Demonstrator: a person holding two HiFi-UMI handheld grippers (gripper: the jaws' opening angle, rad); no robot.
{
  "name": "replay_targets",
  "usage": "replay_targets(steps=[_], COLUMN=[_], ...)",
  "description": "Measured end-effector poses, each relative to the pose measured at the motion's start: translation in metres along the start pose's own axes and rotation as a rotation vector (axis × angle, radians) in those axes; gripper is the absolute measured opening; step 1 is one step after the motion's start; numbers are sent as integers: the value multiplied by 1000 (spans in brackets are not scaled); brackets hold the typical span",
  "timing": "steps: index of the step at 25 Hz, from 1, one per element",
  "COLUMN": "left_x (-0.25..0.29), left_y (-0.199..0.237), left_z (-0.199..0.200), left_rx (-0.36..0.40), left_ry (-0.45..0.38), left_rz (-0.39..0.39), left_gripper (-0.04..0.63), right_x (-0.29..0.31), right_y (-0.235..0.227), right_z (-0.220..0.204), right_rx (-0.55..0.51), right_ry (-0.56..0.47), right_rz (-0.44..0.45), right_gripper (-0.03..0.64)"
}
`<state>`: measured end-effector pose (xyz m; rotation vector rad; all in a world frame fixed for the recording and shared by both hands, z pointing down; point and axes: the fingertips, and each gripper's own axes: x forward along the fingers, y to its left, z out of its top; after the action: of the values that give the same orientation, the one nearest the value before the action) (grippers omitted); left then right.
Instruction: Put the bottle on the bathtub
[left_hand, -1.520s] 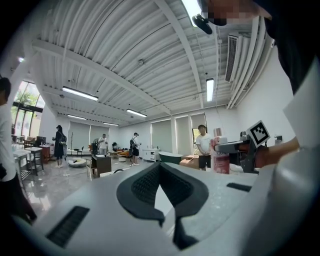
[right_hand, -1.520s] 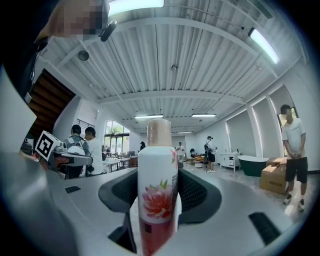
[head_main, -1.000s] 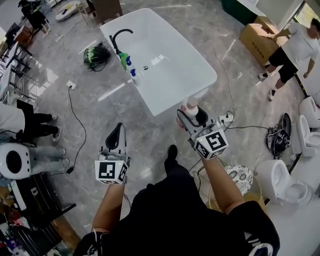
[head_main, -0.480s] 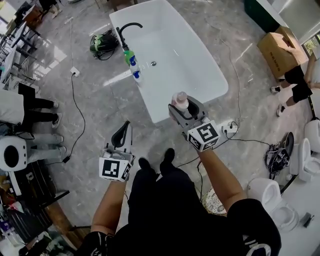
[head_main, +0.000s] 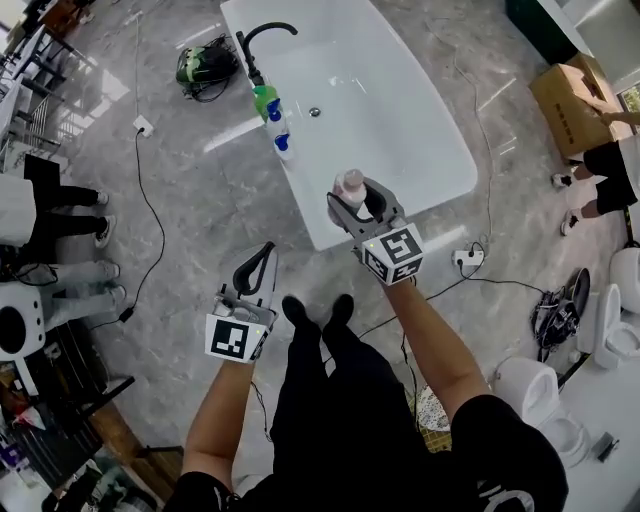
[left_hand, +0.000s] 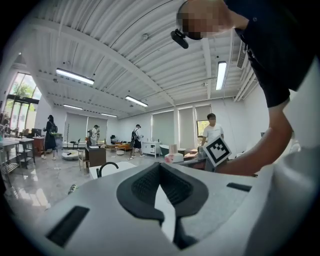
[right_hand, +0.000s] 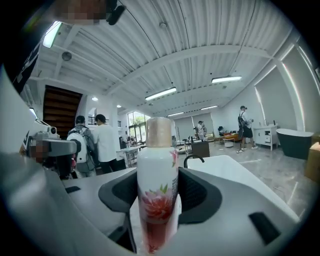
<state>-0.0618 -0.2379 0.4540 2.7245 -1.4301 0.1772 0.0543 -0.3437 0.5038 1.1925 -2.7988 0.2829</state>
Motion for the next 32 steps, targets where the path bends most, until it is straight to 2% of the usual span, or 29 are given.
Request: replay_targets(steps=[6, 13, 18, 21, 23, 26, 27, 30, 32], left_x=[22, 45, 63, 69, 69, 65, 66, 72, 71], left_y=[19, 24, 24, 25, 27, 27, 28, 32, 33], left_z=[-69, -127, -153, -161, -174, -199, -200, -188, -194], left_rx=[5, 21, 31, 71, 63, -6, -5, 54, 29], left_ry=[91, 101, 56, -4, 6, 101, 101, 18, 54], left_rz=[-65, -95, -123, -140, -142, -128, -130, -147, -142], left_gripper=[9, 9, 9, 9, 9, 9, 9, 9, 9], right_x=[66, 124, 152, 164, 170, 175, 176, 179, 178], right_y=[-16, -25, -29, -31, -32, -36, -36, -36, -35], right_z=[-83, -172, -226, -246, -257, -269, -273, -281, -283], right_rx=[33, 11, 3, -28, -51, -70, -77, -86, -82], right_ry=[46, 100, 126, 136, 142, 149, 151, 156, 149], right_rz=[-24, -1, 7, 6, 6, 11, 11, 9, 7], right_gripper=[230, 230, 230, 230, 230, 230, 230, 230, 230])
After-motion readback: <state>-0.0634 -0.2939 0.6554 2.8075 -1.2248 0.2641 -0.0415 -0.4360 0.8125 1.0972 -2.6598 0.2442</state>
